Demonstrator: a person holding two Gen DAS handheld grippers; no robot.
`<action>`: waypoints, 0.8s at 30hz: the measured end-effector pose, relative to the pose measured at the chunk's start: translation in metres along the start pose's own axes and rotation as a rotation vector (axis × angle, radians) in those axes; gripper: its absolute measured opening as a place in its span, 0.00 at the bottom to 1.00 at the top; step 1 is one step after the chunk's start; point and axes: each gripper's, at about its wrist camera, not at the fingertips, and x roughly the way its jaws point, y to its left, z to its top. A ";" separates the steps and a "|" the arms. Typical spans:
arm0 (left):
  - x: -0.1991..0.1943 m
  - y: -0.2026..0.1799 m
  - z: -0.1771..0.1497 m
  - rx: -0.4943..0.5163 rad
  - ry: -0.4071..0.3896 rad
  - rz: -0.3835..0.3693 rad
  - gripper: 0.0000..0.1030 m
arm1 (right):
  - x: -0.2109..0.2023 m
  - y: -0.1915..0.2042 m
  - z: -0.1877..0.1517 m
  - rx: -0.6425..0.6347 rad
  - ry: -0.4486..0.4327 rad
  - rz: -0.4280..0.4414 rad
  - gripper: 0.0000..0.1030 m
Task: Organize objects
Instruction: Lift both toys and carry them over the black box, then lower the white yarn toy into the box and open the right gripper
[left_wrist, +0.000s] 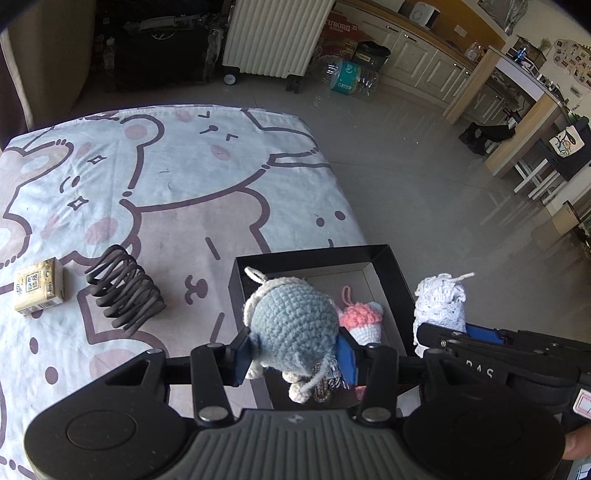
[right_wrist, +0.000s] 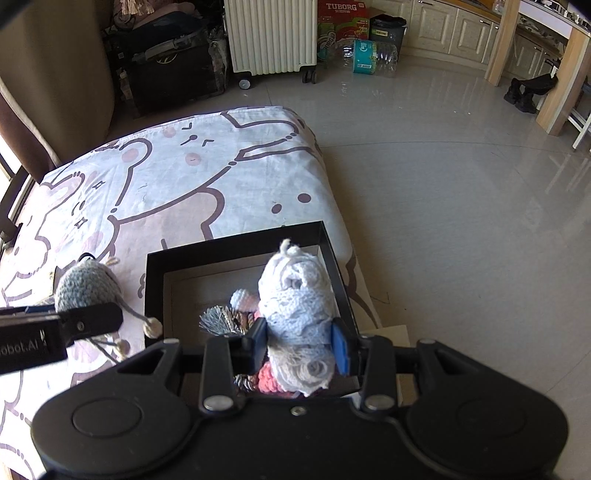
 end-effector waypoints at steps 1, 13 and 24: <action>0.002 -0.001 -0.002 0.006 0.009 -0.003 0.46 | 0.001 -0.001 0.000 0.007 0.001 0.001 0.37; 0.004 0.002 -0.001 -0.001 0.007 0.000 0.46 | 0.015 0.004 0.003 0.043 0.036 0.087 0.37; 0.005 0.014 0.015 -0.060 -0.060 -0.032 0.46 | 0.045 0.039 -0.013 -0.022 0.156 0.221 0.37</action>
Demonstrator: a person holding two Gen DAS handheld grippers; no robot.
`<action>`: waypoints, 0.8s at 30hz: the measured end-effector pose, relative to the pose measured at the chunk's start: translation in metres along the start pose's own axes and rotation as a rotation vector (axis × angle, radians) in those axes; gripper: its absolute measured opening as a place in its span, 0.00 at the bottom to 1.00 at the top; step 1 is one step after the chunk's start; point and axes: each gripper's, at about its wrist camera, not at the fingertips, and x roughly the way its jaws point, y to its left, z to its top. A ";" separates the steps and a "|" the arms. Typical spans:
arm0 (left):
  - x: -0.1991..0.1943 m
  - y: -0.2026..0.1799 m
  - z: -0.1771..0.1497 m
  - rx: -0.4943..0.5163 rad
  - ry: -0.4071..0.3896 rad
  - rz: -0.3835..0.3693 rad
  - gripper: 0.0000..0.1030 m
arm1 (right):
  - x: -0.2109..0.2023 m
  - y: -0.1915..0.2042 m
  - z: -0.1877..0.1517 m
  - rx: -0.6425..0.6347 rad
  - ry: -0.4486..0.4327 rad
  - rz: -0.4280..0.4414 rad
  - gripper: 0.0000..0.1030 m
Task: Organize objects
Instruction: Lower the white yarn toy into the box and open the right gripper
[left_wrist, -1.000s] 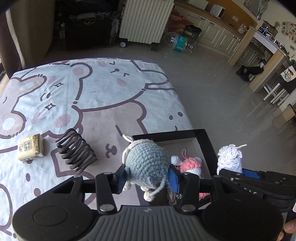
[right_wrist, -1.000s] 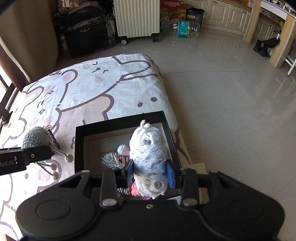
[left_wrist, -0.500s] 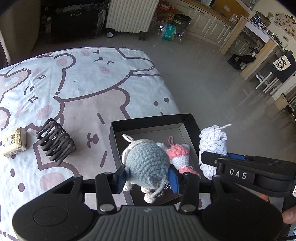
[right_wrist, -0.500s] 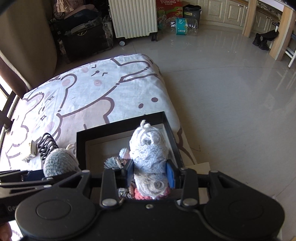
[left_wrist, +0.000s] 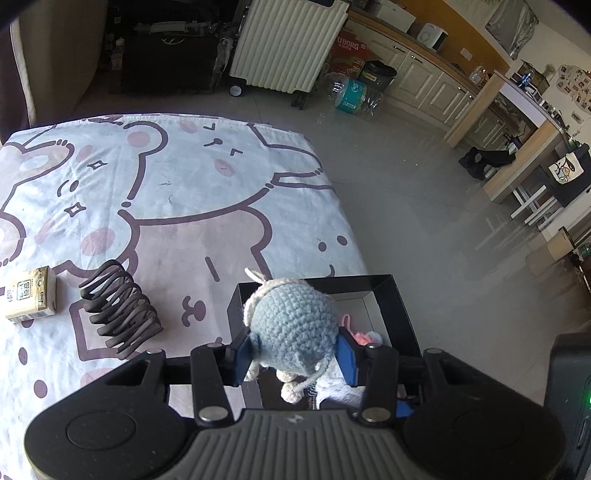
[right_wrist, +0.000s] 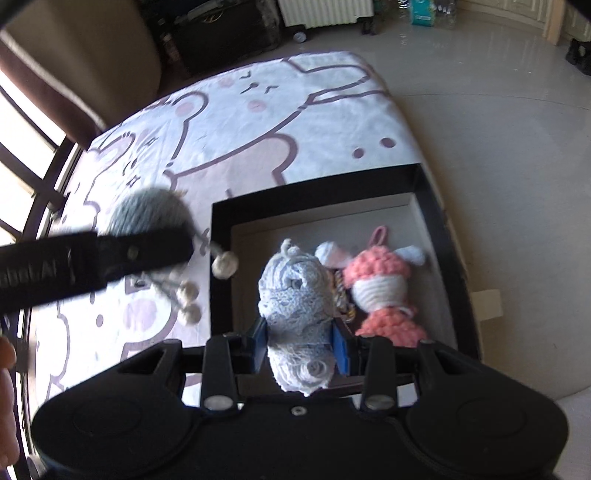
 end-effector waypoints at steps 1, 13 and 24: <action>0.002 0.000 0.001 0.000 -0.001 -0.004 0.46 | 0.003 0.004 -0.001 -0.013 0.009 0.001 0.37; 0.038 0.006 0.004 0.012 0.044 -0.020 0.47 | 0.030 0.021 -0.003 -0.059 0.070 0.045 0.38; 0.055 0.010 0.002 0.000 0.062 -0.010 0.47 | 0.029 0.018 -0.009 -0.083 0.085 0.071 0.47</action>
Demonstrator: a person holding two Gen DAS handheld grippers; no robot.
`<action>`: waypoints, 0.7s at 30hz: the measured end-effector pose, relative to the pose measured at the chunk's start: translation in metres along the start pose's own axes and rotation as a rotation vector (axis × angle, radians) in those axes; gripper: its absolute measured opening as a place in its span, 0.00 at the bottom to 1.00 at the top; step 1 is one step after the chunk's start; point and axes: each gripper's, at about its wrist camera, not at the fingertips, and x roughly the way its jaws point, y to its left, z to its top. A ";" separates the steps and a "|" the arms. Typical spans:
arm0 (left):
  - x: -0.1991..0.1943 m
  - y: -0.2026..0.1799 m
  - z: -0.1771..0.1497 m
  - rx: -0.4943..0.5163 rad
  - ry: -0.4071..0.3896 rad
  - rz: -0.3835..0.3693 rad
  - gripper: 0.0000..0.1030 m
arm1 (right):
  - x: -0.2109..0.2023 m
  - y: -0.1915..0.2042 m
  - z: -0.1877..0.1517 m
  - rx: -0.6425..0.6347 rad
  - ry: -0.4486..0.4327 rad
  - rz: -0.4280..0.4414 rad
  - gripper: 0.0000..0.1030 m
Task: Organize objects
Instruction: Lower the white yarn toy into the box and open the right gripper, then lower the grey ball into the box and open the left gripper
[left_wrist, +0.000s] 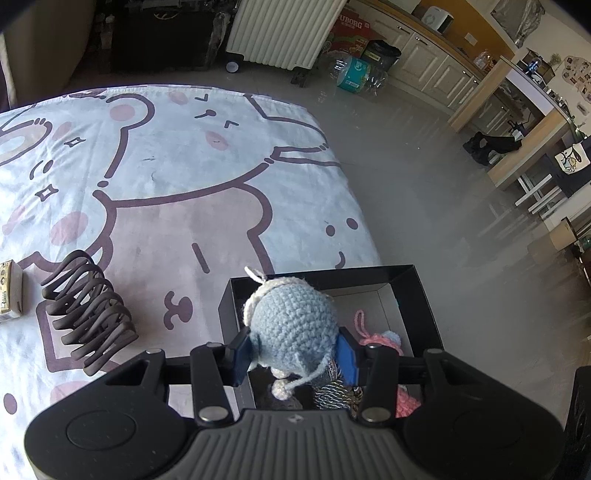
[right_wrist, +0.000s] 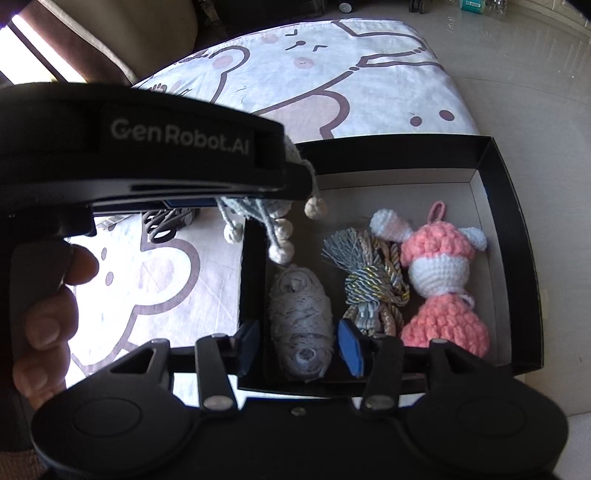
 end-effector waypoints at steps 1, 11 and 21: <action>0.001 0.000 0.000 -0.004 0.000 -0.001 0.47 | -0.001 -0.002 0.000 0.010 -0.003 0.000 0.46; 0.000 0.010 0.000 -0.033 0.003 0.027 0.53 | -0.006 -0.012 0.003 0.062 -0.009 -0.001 0.42; -0.006 0.015 -0.001 -0.038 -0.004 0.048 0.66 | -0.009 -0.015 0.004 0.087 -0.019 -0.007 0.42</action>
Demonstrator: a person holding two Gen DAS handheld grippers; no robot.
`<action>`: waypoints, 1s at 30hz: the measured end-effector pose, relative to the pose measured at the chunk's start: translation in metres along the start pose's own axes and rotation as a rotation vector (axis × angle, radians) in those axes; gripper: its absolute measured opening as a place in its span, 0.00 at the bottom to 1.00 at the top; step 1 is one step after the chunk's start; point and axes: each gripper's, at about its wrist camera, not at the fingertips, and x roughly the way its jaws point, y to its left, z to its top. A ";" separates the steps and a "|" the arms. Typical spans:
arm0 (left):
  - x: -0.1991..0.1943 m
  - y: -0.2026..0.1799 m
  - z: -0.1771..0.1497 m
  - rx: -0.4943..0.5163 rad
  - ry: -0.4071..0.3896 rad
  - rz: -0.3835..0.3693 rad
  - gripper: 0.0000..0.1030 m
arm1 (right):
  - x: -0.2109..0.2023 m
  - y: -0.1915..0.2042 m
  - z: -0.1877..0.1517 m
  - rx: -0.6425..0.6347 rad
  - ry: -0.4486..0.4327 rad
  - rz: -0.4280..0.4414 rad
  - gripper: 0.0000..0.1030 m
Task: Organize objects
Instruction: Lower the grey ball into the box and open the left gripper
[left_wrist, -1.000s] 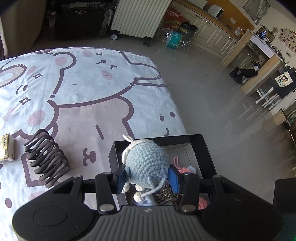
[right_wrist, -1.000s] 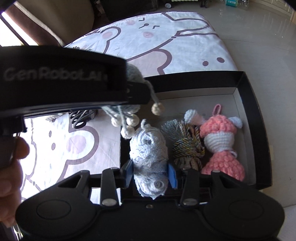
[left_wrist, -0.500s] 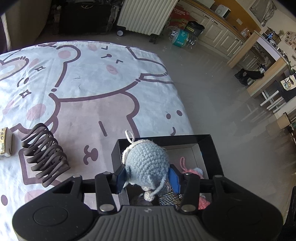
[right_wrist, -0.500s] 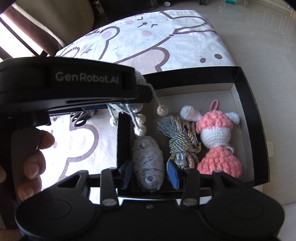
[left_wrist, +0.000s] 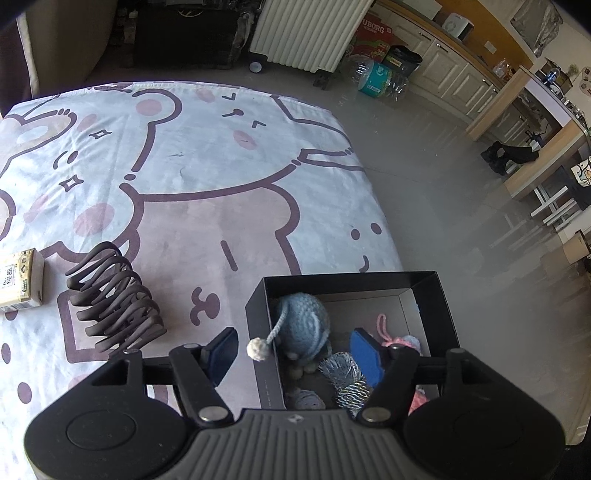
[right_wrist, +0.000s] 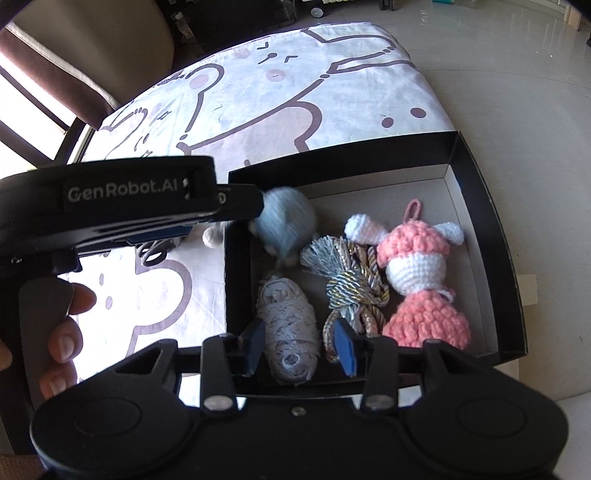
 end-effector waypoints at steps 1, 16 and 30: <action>0.000 0.000 0.000 0.000 0.002 0.000 0.65 | 0.000 0.000 0.000 0.002 0.000 -0.003 0.42; -0.011 0.007 0.002 -0.021 -0.003 -0.010 0.58 | -0.015 -0.012 0.002 0.083 -0.060 -0.035 0.36; -0.034 -0.009 -0.010 0.145 0.000 0.081 0.56 | -0.045 -0.015 -0.001 0.108 -0.159 -0.119 0.36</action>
